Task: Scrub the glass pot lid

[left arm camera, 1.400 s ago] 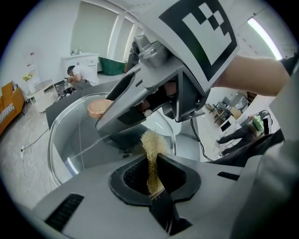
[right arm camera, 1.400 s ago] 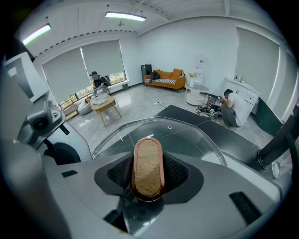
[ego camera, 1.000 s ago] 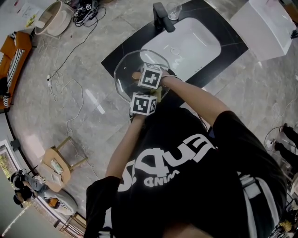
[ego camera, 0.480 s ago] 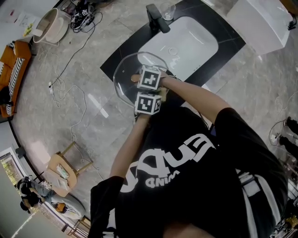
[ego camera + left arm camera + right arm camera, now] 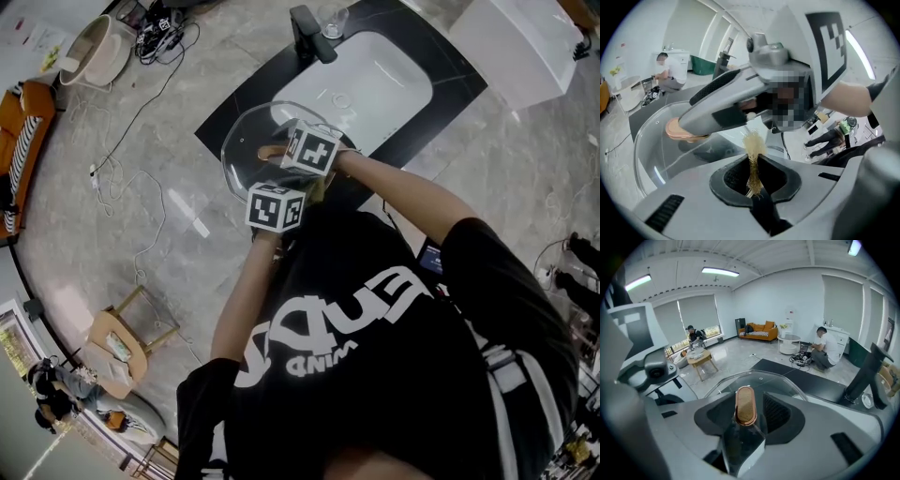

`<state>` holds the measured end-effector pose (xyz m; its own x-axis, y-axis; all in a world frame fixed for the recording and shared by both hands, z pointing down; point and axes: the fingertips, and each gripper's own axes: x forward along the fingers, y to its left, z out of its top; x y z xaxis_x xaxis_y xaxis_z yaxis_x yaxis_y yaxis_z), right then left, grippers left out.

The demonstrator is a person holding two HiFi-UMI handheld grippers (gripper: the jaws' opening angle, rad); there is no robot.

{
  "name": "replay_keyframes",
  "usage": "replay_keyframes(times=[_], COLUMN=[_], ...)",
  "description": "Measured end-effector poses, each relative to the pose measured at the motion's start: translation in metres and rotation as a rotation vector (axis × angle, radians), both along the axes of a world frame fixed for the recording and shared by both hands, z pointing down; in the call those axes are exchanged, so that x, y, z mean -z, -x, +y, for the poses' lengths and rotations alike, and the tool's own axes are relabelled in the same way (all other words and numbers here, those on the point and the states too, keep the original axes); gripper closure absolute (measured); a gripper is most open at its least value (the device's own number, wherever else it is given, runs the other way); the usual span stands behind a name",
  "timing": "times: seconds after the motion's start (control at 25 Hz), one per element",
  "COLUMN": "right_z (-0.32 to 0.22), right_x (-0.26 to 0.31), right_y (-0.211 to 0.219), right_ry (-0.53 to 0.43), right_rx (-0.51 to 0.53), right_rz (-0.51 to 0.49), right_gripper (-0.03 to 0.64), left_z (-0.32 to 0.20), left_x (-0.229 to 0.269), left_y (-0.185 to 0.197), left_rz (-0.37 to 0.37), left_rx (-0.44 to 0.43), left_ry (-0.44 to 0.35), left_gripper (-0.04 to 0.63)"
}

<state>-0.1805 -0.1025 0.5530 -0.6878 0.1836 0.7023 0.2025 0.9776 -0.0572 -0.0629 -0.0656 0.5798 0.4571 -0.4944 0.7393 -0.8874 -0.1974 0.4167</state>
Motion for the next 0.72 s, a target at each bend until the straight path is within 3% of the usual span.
replay_keyframes(times=[0.16,0.44,0.72], right_z=[-0.015,-0.011,-0.005], right_x=[0.029,0.078,0.141], right_y=[-0.015,-0.043,-0.068], right_ry=[0.028,0.111,0.133], right_rx=[-0.072,-0.115,-0.178], right_rz=[-0.068,-0.159,-0.327], right_gripper=[0.443,0.46,0.597], left_z=[0.006,0.0,-0.005], left_x=[0.017,0.061,0.12], left_y=[0.012,0.037,0.06], left_rz=[-0.005,0.004,0.001], left_rx=[-0.026,0.02,0.067], left_ry=[-0.022,-0.127,-0.271], left_gripper=[0.545,0.545,0.545])
